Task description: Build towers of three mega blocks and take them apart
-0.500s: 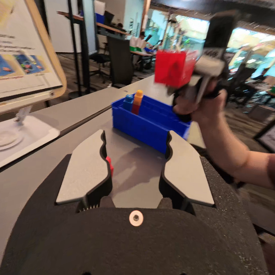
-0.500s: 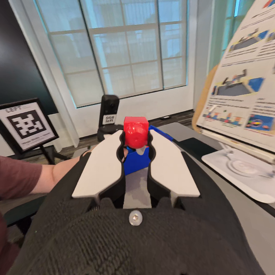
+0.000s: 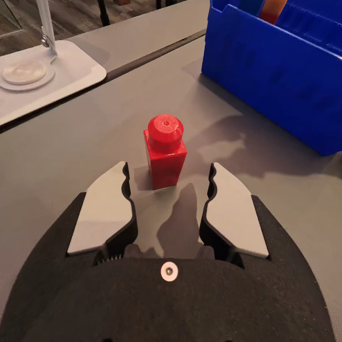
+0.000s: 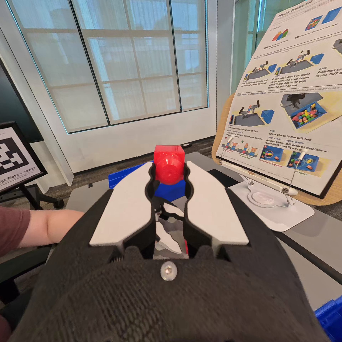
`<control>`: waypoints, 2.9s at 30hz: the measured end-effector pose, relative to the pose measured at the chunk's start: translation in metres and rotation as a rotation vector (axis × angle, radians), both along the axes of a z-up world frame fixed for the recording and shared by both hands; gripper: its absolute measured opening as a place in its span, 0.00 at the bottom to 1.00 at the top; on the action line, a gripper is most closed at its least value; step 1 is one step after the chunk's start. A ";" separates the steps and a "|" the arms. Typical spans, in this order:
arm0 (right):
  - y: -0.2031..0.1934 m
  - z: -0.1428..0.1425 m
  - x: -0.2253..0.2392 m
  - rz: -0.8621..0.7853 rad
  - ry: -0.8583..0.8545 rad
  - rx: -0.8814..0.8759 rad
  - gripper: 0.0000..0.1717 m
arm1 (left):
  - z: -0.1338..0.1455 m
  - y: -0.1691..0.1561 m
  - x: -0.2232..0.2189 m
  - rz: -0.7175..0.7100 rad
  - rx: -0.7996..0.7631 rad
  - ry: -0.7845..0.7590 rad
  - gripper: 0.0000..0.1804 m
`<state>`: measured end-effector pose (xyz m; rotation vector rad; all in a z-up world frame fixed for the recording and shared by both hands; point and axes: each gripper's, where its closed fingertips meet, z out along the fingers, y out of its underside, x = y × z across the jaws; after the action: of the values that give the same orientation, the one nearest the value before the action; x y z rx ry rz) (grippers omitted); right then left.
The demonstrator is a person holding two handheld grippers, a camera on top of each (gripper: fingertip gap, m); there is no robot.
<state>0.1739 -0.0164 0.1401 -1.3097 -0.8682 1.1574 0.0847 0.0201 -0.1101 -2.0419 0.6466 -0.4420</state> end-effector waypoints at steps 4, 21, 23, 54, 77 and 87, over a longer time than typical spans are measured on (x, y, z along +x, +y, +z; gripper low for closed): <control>0.003 -0.008 -0.006 -0.008 -0.062 0.003 0.17 | -0.006 0.011 0.009 0.011 -0.002 -0.035 0.44; -0.001 -0.100 -0.026 -0.032 -0.671 -0.038 0.17 | 0.032 -0.020 0.020 -0.184 0.138 0.103 0.20; -0.016 -0.101 -0.029 0.083 -0.689 0.031 0.17 | 0.036 -0.044 0.035 -0.360 0.057 0.068 0.20; -0.036 -0.043 -0.055 0.321 -0.128 -0.078 0.33 | 0.120 -0.097 0.046 -0.653 -0.056 -0.370 0.20; -0.055 -0.097 -0.085 0.464 -0.330 -0.252 0.22 | 0.111 -0.106 0.041 -0.696 -0.202 -0.330 0.19; -0.061 -0.113 -0.081 0.468 -0.462 -0.232 0.22 | 0.097 -0.112 0.041 -0.711 -0.257 -0.251 0.19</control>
<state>0.0931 -0.0775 0.0271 -1.6530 -1.4693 1.3661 0.1260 -0.0919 -0.0126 -1.8925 1.2016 -1.2241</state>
